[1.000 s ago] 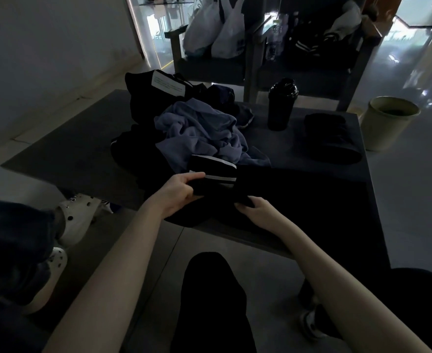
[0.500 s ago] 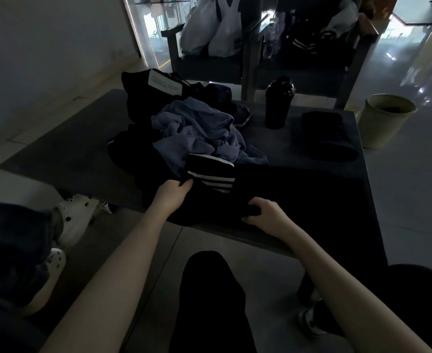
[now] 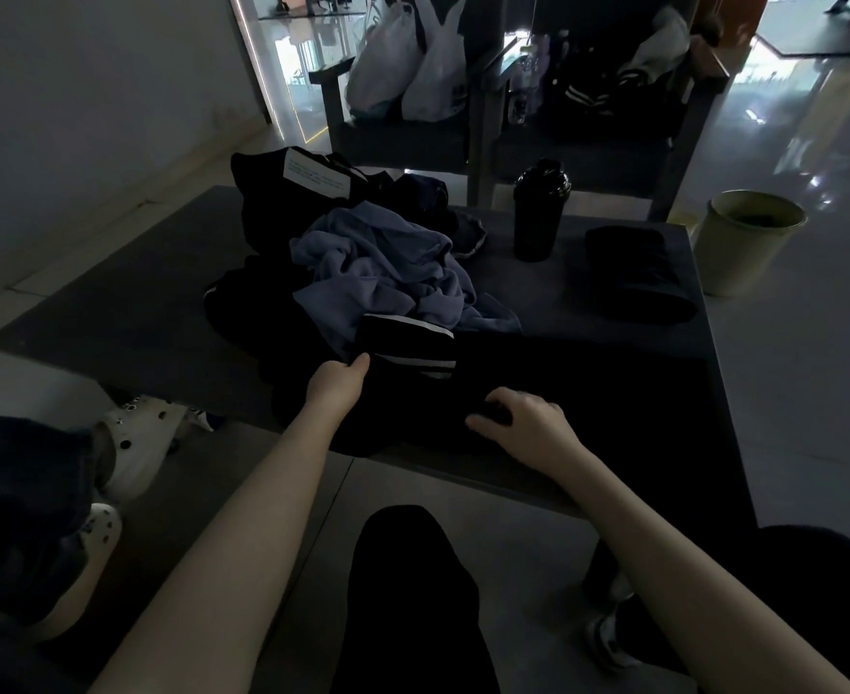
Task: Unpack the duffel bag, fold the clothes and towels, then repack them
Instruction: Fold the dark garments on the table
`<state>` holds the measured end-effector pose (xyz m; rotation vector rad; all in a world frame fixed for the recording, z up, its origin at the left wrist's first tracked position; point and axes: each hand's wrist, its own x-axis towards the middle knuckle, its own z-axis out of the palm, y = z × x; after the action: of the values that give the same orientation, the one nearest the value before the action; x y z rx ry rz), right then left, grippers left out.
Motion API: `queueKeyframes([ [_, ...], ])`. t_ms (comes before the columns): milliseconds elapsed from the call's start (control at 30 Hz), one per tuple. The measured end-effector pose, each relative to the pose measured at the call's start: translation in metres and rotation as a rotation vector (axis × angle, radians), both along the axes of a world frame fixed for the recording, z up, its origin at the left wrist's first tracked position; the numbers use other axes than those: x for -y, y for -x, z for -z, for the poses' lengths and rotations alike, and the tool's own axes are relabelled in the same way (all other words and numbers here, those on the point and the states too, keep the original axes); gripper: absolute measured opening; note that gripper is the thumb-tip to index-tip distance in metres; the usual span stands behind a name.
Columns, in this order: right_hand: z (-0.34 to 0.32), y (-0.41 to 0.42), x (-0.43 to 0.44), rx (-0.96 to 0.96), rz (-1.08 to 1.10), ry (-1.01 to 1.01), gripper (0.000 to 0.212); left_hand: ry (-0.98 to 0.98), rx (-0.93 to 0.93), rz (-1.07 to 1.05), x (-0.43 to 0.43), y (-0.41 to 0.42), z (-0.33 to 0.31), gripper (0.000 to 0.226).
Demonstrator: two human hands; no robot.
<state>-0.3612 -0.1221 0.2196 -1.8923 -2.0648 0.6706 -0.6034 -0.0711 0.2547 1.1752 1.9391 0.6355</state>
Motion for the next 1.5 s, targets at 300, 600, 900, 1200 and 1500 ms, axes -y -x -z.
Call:
queueKeyframes([
  [300, 0.008, -0.009, -0.001, -0.089, -0.007, -0.011, 0.034, 0.004, 0.465, 0.279, 0.014, 0.012, 0.001, 0.023],
  [600, 0.005, -0.001, -0.008, -0.011, 0.171, -0.008, 0.043, -0.043, 0.398, 0.109, 0.012, 0.010, 0.000, 0.034],
  [900, 0.013, 0.010, -0.003, 0.152, 0.236, -0.115, 0.037, -0.033, -0.385, 0.131, 0.019, 0.004, 0.028, 0.043],
  [1200, 0.016, 0.011, 0.009, 0.266, 0.353, -0.088, 0.037, -0.310, -0.879, 0.699, 0.039, -0.054, 0.068, 0.069],
  [1500, 0.046, -0.017, 0.036, 0.308, 0.259, -0.358, 0.031, -0.239, -0.972, 0.756, 0.018, -0.051, 0.056, 0.052],
])
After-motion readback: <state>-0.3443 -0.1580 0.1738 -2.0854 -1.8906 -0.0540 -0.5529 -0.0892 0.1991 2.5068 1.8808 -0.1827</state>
